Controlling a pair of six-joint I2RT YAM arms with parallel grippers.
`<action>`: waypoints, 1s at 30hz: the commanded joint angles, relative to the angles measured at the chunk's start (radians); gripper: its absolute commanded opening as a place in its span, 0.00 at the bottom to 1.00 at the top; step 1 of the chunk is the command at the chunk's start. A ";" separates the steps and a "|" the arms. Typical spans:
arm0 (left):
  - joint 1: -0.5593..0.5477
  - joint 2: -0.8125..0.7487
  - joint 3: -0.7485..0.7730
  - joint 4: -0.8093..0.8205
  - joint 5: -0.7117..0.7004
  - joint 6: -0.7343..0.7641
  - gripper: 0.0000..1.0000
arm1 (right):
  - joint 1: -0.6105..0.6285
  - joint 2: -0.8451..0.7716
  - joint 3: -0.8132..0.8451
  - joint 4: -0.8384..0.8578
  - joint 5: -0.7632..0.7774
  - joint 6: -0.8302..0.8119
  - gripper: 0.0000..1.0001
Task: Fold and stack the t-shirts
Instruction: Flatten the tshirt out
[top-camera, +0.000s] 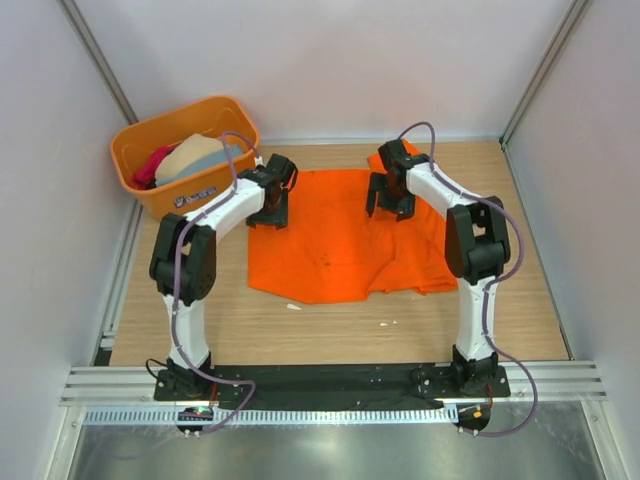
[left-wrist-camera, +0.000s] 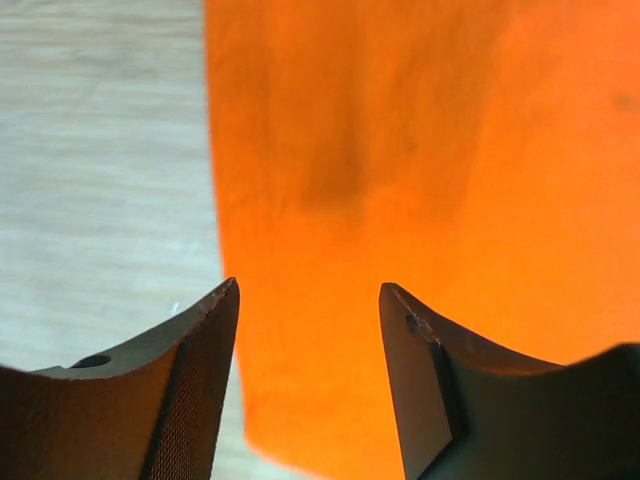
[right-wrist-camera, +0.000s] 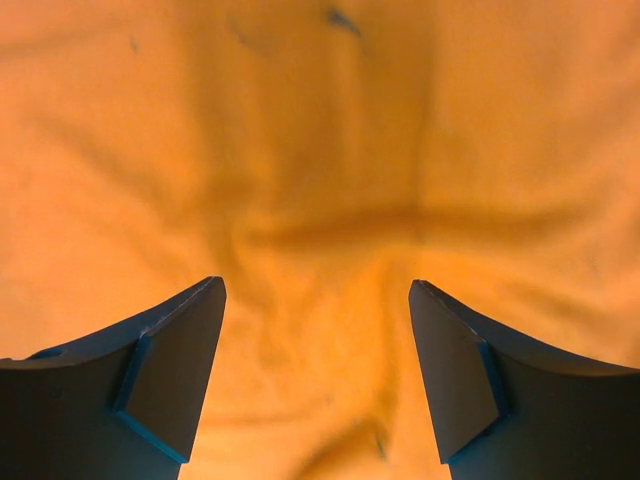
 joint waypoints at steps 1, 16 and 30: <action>-0.023 -0.217 -0.029 -0.107 -0.018 -0.006 0.61 | -0.051 -0.212 -0.058 -0.082 -0.030 -0.009 0.81; 0.052 -0.750 -0.809 0.186 0.400 -0.236 0.49 | -0.372 -0.810 -0.926 0.123 -0.309 0.126 0.41; 0.093 -0.513 -0.792 0.304 0.441 -0.291 0.59 | -0.399 -0.767 -1.072 0.267 -0.328 0.167 0.56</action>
